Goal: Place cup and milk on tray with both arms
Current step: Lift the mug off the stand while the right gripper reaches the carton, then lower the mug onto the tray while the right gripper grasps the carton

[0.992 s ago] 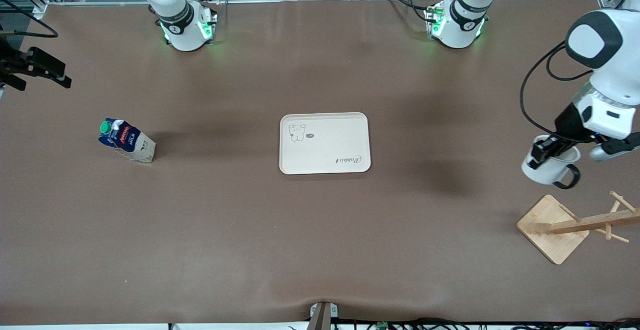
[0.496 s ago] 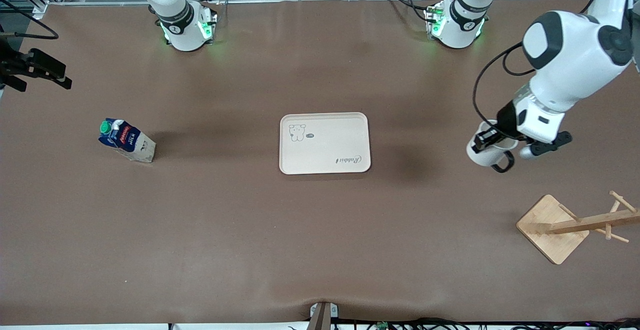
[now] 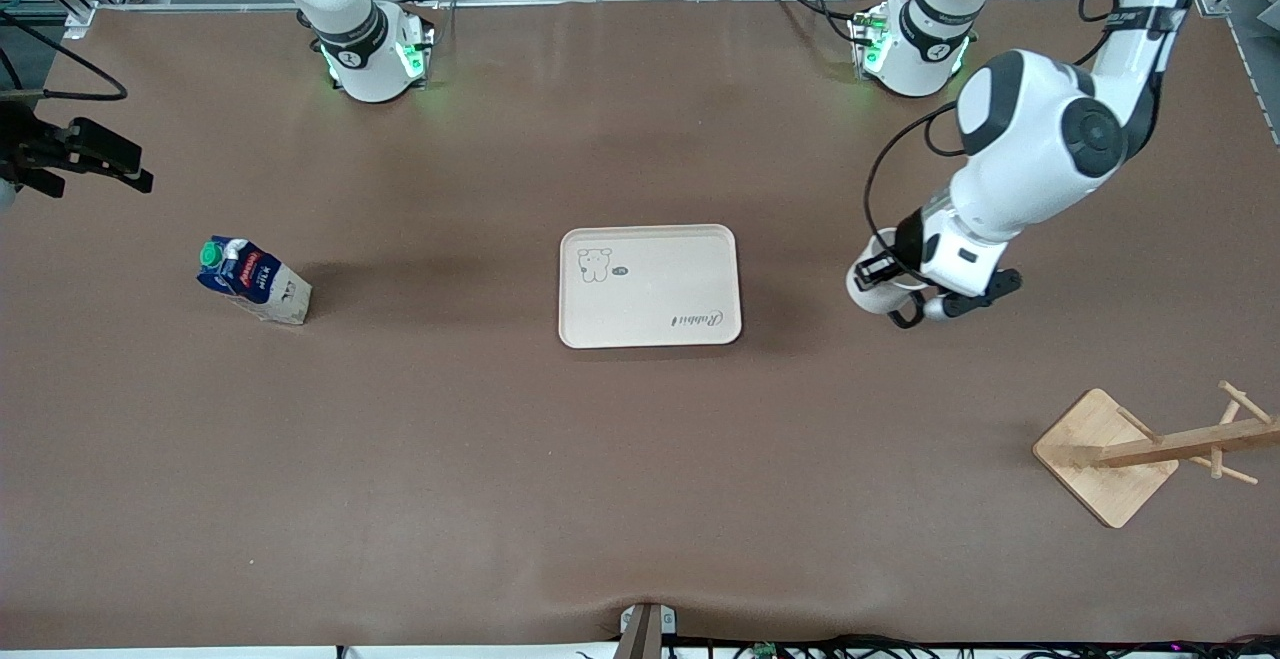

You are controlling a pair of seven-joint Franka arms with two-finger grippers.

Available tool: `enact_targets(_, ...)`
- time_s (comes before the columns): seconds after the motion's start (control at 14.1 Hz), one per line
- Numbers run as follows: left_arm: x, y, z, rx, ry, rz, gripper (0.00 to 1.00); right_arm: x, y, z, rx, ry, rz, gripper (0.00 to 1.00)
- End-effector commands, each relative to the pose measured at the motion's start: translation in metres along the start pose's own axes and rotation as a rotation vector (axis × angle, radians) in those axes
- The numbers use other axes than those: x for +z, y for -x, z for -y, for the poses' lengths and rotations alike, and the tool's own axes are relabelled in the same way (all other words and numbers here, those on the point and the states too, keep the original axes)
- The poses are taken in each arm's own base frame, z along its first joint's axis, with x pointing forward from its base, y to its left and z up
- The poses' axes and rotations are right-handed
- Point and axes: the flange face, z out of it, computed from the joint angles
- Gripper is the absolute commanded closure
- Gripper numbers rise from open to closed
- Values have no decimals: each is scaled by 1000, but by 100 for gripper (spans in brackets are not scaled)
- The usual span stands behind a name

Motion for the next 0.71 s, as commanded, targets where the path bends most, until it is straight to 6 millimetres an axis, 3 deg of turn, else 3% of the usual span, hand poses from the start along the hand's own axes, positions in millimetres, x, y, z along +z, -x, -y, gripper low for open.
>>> enact_targets(0.0,25,15,-42,-33,-45,14,100,6,-8,-21,40,-3,11,0)
enact_targets(0.28,75,49,-97,-88,-115,0,100,44,-30,-30,45,-3,81,0)
enact_targets(0.35,84,58,-110,-101,-117,3,100,62,-34,-49,81,-25,113,0)
enact_targets(0.42,93,64,-121,-117,-117,10,100,115,-54,-56,95,-40,219,0)
enact_targets(0.5,103,72,-132,-120,-120,15,100,141,-57,-70,96,-71,286,0)
enact_targets(0.64,122,82,-142,-111,-138,13,100,150,-53,-84,129,-105,316,0)
